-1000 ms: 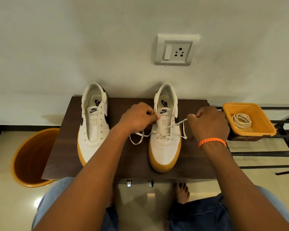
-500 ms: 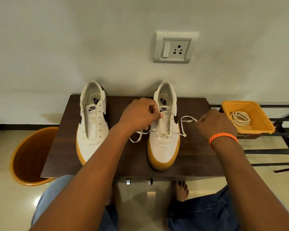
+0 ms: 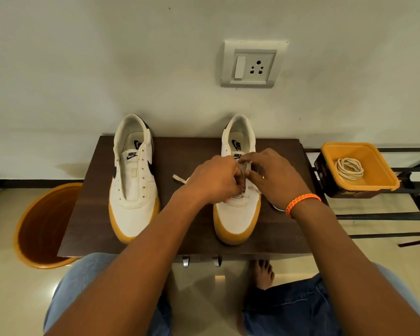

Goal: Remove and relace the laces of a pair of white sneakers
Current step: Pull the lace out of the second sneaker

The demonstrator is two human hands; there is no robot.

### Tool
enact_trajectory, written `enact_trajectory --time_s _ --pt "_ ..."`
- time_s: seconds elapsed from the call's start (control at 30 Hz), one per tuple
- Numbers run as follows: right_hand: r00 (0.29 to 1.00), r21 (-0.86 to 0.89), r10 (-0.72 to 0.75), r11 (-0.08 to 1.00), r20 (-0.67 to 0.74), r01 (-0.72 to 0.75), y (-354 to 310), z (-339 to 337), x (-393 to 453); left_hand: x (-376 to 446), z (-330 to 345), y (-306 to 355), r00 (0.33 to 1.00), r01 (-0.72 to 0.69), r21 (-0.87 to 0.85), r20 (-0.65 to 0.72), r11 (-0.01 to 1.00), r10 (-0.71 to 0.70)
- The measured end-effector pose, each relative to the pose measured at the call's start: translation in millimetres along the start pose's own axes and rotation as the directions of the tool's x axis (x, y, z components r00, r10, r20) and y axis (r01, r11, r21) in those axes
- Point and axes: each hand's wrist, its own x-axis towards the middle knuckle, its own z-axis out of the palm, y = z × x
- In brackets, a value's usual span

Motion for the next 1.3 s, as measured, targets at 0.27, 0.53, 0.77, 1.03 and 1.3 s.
enact_trajectory --time_s 0.27,0.53,0.77,1.03,1.3 --pt "0.994 0.004 0.013 1.0 -0.106 -0.013 -0.7 -5.3 -1.4 -4.9 -21.2 -10.8 0.99 0.101 -0.439 0.13 0.893 -0.048" --pt "0.999 0.094 -0.023 0.995 -0.048 0.028 8.4 -6.4 1.3 -4.6 -8.7 -6.7 0.997 0.057 -0.294 0.07 0.954 -0.038" --pt "1.0 0.202 -0.026 0.979 -0.014 0.028 14.7 -9.7 2.1 4.7 7.1 -5.9 0.996 0.023 -0.14 -0.078 0.99 -0.034" --pt "1.0 0.232 -0.015 0.972 -0.005 0.016 14.2 -11.2 1.1 1.9 5.5 -3.5 0.999 0.026 -0.099 -0.036 0.995 -0.03" --pt "1.0 0.175 -0.009 0.984 -0.03 0.014 11.0 -9.1 2.1 3.0 8.8 -1.4 0.999 0.028 -0.125 -0.023 0.992 -0.031"
